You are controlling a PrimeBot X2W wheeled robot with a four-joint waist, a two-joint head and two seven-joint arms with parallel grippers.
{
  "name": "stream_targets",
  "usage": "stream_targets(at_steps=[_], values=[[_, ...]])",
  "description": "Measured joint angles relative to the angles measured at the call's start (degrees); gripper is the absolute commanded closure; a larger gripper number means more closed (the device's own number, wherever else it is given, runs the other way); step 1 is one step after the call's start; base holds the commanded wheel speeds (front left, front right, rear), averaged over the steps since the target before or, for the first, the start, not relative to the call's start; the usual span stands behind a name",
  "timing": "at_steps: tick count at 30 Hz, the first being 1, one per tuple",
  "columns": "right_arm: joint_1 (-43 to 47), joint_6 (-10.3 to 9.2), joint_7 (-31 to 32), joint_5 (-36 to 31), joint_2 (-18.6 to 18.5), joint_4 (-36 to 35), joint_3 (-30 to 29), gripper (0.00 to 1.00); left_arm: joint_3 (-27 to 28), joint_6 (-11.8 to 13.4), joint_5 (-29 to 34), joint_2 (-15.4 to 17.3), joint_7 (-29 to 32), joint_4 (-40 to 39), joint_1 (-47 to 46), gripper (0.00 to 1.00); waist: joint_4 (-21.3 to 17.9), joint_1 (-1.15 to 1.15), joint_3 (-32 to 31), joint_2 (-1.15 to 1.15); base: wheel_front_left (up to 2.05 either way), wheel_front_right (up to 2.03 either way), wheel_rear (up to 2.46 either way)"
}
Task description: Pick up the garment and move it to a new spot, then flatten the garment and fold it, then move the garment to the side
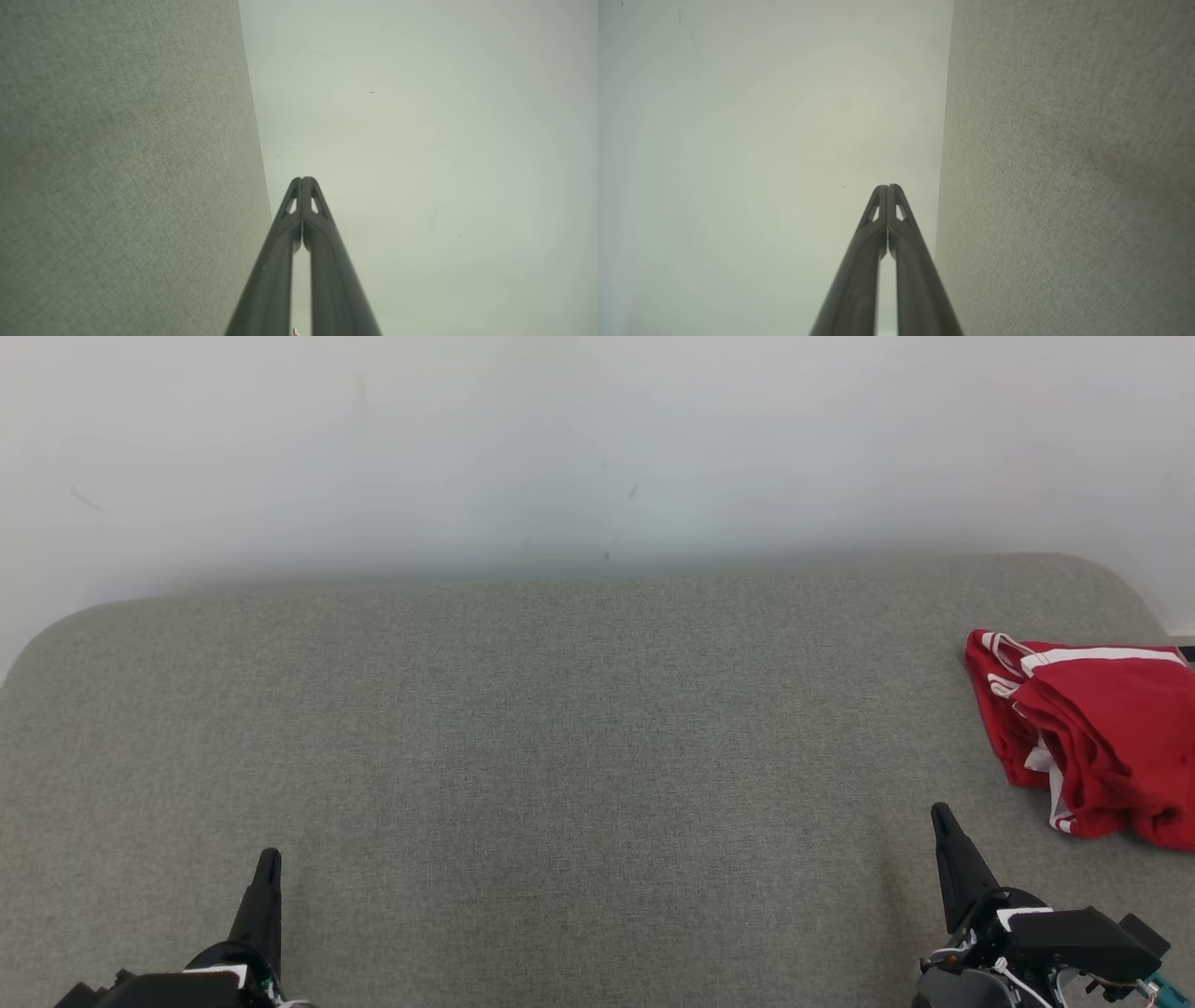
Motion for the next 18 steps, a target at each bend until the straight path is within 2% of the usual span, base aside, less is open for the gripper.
stream_targets(at_steps=[18], values=[[0.00, 0.00, 0.00, 0.00, 0.00, -0.02, 0.00, 1.00, 0.00, 0.00, 0.00, 0.00, 0.00, -0.01, 0.00, 1.00, 0.00, 0.00, 0.00, 0.00, 0.00, 0.00, 0.00]])
